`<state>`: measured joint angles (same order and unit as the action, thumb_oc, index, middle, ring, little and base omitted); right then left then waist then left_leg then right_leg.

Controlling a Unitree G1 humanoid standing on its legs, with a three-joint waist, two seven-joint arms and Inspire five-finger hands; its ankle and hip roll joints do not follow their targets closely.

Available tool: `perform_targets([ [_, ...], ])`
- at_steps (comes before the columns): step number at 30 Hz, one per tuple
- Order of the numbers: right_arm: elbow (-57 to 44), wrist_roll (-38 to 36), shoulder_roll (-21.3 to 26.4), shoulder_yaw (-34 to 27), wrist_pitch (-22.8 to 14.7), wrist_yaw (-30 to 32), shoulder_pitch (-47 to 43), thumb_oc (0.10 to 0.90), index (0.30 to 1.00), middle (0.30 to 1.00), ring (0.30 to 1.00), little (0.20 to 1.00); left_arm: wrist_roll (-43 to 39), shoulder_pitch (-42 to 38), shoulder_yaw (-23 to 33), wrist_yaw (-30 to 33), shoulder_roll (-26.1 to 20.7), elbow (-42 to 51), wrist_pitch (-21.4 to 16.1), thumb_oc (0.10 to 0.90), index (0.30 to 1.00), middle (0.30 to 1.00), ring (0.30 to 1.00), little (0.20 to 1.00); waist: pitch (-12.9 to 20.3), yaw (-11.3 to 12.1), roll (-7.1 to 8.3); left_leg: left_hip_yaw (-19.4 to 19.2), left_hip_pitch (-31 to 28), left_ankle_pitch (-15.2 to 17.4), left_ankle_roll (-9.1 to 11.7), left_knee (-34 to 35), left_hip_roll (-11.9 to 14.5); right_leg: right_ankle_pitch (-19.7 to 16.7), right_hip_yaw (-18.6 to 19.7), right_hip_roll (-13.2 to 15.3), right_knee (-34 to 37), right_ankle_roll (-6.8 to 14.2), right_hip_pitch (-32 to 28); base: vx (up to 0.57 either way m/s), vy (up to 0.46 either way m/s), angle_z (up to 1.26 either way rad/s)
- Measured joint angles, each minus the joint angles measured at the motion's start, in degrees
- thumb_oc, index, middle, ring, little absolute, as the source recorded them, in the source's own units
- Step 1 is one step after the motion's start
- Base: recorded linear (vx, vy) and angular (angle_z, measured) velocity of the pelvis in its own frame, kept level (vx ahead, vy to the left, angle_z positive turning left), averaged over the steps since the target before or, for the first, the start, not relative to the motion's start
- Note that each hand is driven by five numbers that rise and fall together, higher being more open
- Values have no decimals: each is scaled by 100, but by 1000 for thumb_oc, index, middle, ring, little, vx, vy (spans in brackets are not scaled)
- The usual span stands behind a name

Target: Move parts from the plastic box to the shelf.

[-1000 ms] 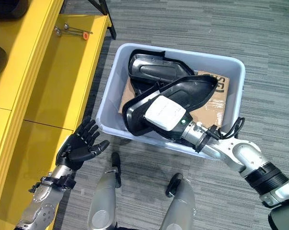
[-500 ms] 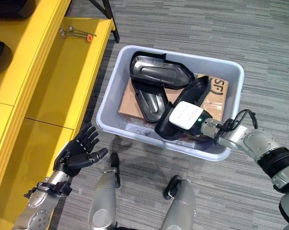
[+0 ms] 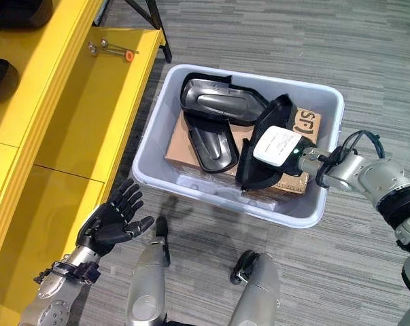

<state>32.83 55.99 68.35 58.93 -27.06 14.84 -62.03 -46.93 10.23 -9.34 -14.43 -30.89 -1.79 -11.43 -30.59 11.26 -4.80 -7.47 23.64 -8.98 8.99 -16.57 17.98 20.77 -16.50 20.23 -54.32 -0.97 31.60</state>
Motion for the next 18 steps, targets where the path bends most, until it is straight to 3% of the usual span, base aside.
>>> perform_targets([
  [6,272,-299,-1,-3,411,-61,-122,400,300,300,300,300,-2,-24,-1,-3,-43,2,0,900,1000,1000,1000,1000,4,-22,-7,-38,51,-7,-1,2,2,36,45,12,-97,-13,135,-2,-11,-1],
  [18,411,-735,12,-243,499,-305,-63,400,300,300,300,300,-8,-75,0,11,-168,7,0,900,1000,1000,1000,1000,6,-165,-11,-92,143,-25,4,5,2,101,149,5,-237,-65,373,-2,-4,-3],
])
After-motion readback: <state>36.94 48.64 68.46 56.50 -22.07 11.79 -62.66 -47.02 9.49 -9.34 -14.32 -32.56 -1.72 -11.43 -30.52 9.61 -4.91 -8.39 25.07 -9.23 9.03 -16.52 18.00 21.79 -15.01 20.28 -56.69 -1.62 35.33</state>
